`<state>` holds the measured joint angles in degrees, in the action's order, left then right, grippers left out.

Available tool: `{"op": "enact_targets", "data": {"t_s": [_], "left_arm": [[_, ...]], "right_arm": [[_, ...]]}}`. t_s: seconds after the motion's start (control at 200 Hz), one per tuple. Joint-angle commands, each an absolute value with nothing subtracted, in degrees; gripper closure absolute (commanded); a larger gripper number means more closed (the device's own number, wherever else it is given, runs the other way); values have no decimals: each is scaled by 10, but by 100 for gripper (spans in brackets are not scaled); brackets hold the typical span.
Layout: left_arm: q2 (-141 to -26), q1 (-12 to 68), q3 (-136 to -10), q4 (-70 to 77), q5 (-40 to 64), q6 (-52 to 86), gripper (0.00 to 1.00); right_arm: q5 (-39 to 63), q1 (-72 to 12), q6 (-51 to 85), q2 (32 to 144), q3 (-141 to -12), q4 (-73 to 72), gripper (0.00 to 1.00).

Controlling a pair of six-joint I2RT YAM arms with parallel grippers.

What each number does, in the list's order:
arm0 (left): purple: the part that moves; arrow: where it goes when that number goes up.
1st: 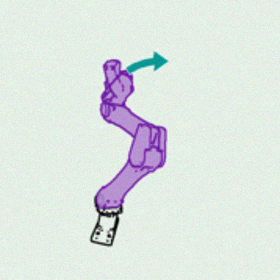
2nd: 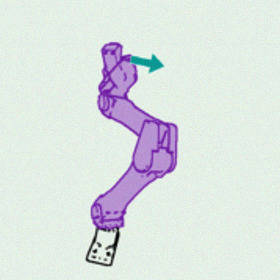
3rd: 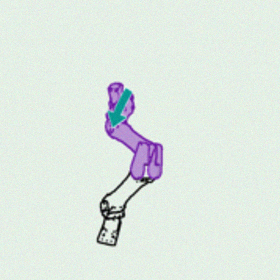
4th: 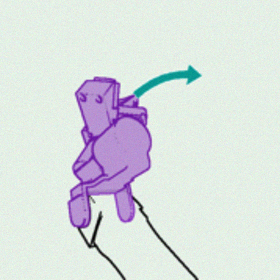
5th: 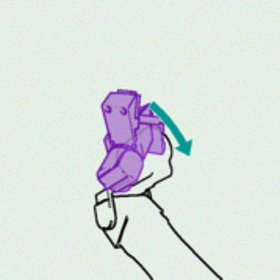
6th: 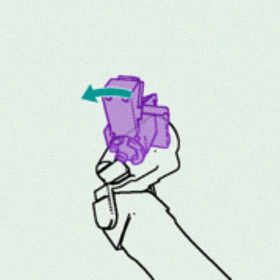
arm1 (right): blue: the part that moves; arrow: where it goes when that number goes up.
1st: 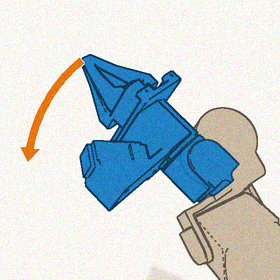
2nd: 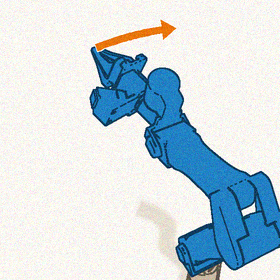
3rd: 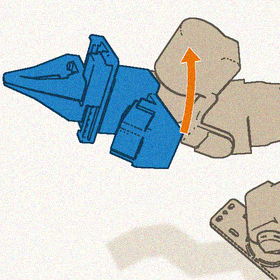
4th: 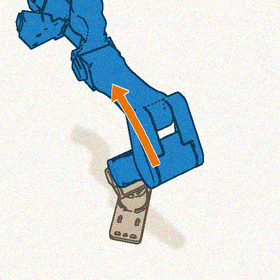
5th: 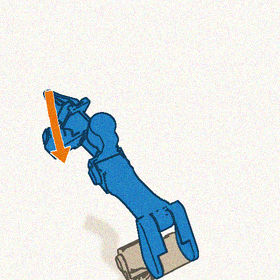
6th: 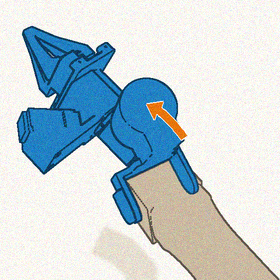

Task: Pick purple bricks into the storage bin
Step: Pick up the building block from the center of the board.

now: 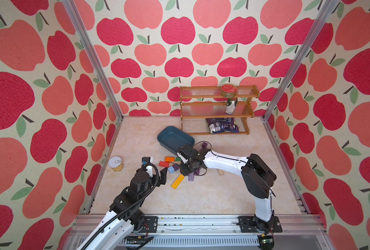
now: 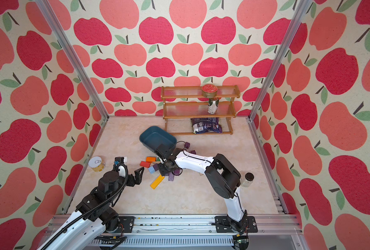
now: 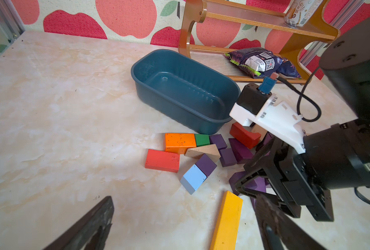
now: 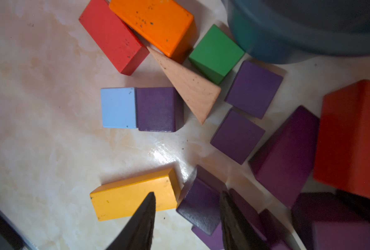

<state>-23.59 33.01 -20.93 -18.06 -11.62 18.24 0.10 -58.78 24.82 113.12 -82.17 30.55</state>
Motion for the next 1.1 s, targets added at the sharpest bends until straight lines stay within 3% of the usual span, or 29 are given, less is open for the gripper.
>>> {"op": "enact_targets", "data": {"t_s": [0.0, 1.095], "left_arm": [[-231, 327, -201, -188, -119, 187, 1], [-238, 327, -207, -183, -110, 186, 1]], "right_arm": [[-25, -590, 261, 1142, -817, 353, 50], [-25, -590, 223, 1183, -860, 337, 49]]}}
